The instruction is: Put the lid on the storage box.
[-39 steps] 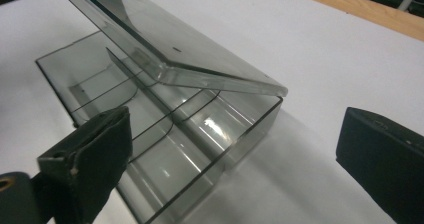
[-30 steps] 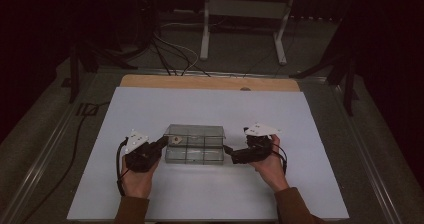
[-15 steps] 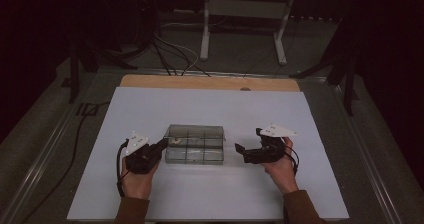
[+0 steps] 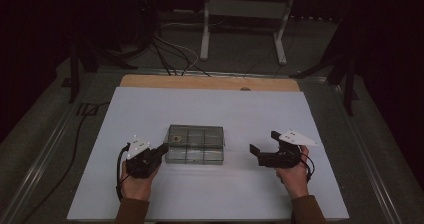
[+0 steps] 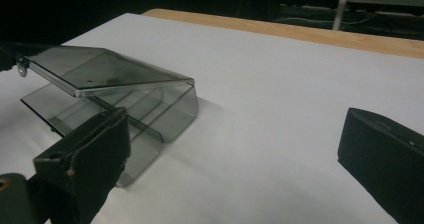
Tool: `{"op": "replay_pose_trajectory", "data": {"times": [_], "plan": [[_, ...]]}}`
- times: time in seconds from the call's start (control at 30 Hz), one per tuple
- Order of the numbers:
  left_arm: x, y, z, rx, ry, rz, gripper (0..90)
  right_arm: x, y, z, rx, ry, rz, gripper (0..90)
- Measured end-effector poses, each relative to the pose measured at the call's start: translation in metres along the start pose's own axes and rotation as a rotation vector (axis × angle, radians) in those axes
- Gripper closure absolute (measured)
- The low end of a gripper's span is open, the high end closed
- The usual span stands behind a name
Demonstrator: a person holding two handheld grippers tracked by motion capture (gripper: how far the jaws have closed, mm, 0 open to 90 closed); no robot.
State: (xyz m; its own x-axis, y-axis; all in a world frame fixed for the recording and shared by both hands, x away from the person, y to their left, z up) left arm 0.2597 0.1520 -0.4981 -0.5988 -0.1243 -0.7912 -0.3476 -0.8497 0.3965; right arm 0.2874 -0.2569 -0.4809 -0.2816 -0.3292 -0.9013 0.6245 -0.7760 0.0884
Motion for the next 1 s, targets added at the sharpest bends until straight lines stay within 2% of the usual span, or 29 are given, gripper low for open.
{"op": "replay_pose_trajectory", "data": {"times": [0.43,1.0], "plan": [[0.007,-0.002,-0.002,-0.001,-0.025,-0.006,90.0,0.013,0.008,0.023,0.041,0.027,-0.004,0.5],[0.017,-0.007,-0.005,-0.013,-0.081,-0.014,90.0,0.019,0.015,0.03,0.056,0.044,-0.011,0.5]]}}
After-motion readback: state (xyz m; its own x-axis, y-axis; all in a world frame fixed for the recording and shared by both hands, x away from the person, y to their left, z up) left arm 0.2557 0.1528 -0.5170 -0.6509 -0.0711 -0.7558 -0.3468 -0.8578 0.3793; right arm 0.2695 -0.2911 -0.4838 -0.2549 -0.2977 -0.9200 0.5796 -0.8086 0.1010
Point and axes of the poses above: each handheld gripper's, and its own axes: z roughly backward along the jaws, x roughly out of its underside, y roughly to its right, the point moved 1 cm from there along -z, roughly forward along the jaws, and after that the axes turned 13 degrees about z, right-handed, at the moved point
